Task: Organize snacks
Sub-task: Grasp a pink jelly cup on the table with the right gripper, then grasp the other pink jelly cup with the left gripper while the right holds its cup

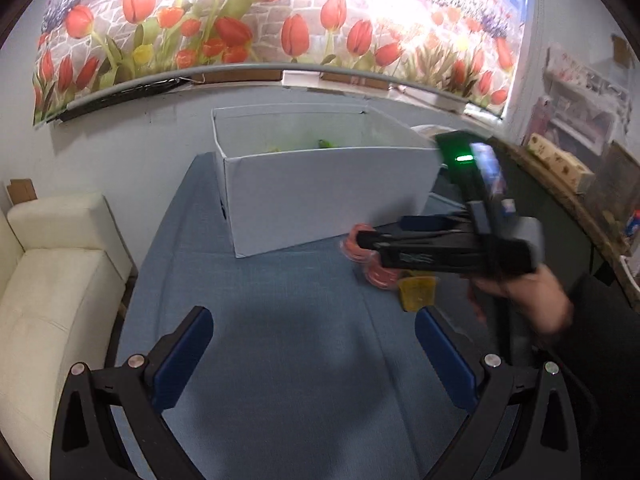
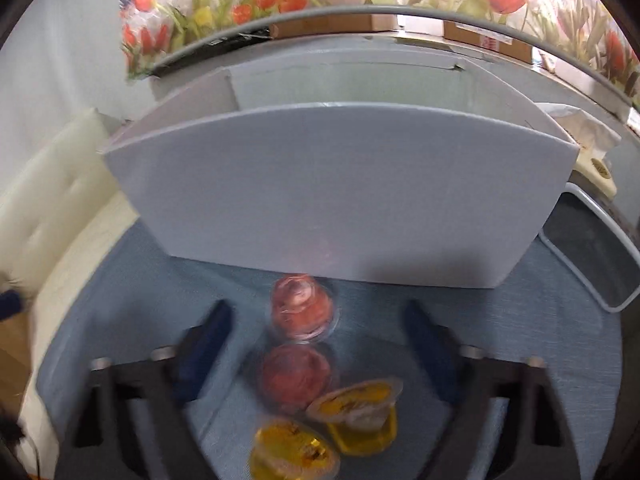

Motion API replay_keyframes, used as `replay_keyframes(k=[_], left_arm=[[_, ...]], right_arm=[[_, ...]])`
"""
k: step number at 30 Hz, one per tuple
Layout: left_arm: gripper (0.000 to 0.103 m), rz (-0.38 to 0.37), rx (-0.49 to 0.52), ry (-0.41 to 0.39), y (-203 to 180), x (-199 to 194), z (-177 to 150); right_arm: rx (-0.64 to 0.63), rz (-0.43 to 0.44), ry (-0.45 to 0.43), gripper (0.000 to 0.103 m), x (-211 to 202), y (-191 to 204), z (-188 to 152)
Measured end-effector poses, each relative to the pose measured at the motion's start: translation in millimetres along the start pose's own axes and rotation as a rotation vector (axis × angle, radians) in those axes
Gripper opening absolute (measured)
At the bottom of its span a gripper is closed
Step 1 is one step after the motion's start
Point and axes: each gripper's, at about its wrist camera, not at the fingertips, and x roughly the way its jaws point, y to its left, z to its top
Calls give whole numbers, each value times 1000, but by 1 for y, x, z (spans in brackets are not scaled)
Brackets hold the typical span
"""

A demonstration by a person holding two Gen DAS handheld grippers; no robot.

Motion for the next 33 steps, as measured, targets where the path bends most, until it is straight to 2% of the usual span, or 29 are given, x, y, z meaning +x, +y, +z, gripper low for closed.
replay_keyframes(k=[4,5,6,7,21,27,33], left_arm=[[103,-19,-18,6,1,-4,-4],[103,-17,-19,2,1,-5,-4],[103,-12,-21,3,1,-5,-4],[103,-11,-21,7,1,-4,-5],[103,3,-10,31,3,6,-7],[103,8,19,20,-6,7,-1],[103,-2,47,27,-21,25,11]], right_arm=[[-29,9,28,69,14,7,1],[-40,13,31,61,16,10,2],[-47,14,33,46,18,12,2],[-59,7,39,38,20,15,2],[-82,29,-21,36,-2,21,0],[-52,19,-97,36,-45,15,0],[-16,-4,-169,36,-108,-8,-10]])
